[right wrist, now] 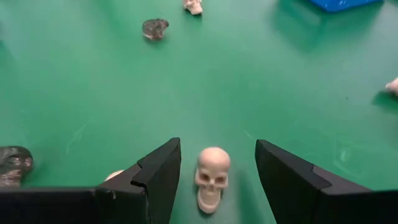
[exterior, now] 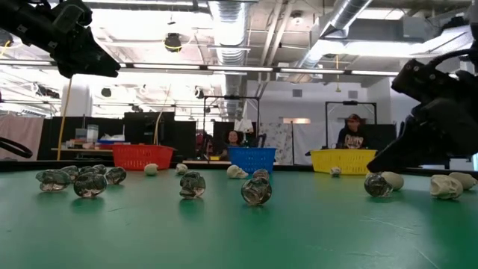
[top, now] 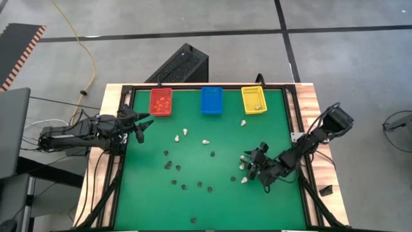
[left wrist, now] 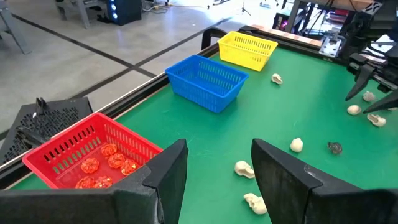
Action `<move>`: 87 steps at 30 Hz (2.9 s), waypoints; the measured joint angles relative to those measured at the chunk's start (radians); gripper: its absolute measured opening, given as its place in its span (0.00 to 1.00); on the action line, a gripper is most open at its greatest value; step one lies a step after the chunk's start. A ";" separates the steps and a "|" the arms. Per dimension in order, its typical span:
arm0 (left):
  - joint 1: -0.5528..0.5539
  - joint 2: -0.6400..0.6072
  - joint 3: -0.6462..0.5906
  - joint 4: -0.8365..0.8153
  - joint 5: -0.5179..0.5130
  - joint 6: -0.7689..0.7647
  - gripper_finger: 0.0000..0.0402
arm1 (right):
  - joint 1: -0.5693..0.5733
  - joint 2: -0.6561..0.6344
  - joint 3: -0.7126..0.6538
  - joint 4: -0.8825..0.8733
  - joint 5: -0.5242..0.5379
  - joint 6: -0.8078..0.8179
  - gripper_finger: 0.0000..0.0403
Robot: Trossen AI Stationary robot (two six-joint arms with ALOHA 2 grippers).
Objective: Sort Halloween decoration
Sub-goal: Put the white skull toy into the yellow bin
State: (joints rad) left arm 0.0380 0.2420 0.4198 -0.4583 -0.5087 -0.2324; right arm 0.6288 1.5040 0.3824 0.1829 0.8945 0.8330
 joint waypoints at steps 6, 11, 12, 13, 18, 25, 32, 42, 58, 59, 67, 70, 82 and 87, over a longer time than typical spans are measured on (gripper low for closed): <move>0.000 0.000 0.000 0.000 0.000 0.000 0.42 | 0.000 0.076 0.000 0.001 0.002 0.078 0.59; 0.000 0.000 0.000 0.000 0.000 0.000 0.42 | 0.002 0.146 0.002 0.041 0.030 0.147 0.59; 0.000 0.000 0.000 0.000 0.000 0.000 0.42 | 0.003 0.156 0.002 0.052 0.031 0.147 0.58; 0.000 0.000 0.000 0.000 0.000 0.000 0.42 | 0.006 0.164 0.001 0.062 0.030 0.146 0.57; 0.000 0.000 0.000 0.000 0.000 0.000 0.42 | 0.007 0.167 0.000 0.079 0.036 0.146 0.48; 0.000 0.000 0.000 0.000 0.000 0.000 0.42 | 0.006 0.140 0.000 0.087 0.034 0.145 0.30; 0.000 0.000 0.000 0.000 0.000 0.000 0.42 | -0.003 0.102 -0.001 0.085 0.009 0.146 0.25; 0.000 0.000 0.000 0.000 0.000 0.000 0.42 | -0.045 0.025 0.000 0.081 0.048 0.062 0.25; 0.000 0.000 0.000 0.000 0.000 0.000 0.42 | -0.335 -0.142 0.000 0.072 0.080 -0.230 0.25; 0.000 0.000 0.000 0.000 0.000 0.000 0.42 | -0.358 -0.152 0.000 0.072 0.080 -0.255 0.25; 0.000 0.000 0.000 0.000 0.000 0.000 0.42 | -0.548 -0.251 0.000 0.072 0.073 -0.417 0.25; 0.000 0.000 0.000 0.000 0.000 0.000 0.42 | -0.626 -0.289 0.000 0.072 0.042 -0.470 0.25; 0.000 0.000 0.000 0.000 0.000 0.000 0.42 | -0.979 -0.351 0.001 0.073 -0.183 -0.550 0.25; 0.000 0.000 0.000 0.000 0.000 0.000 0.42 | -1.110 -0.301 0.001 0.096 -0.296 -0.543 0.28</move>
State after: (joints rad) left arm 0.0383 0.2420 0.4198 -0.4583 -0.5089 -0.2323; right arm -0.4812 1.2029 0.3832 0.2794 0.5986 0.2902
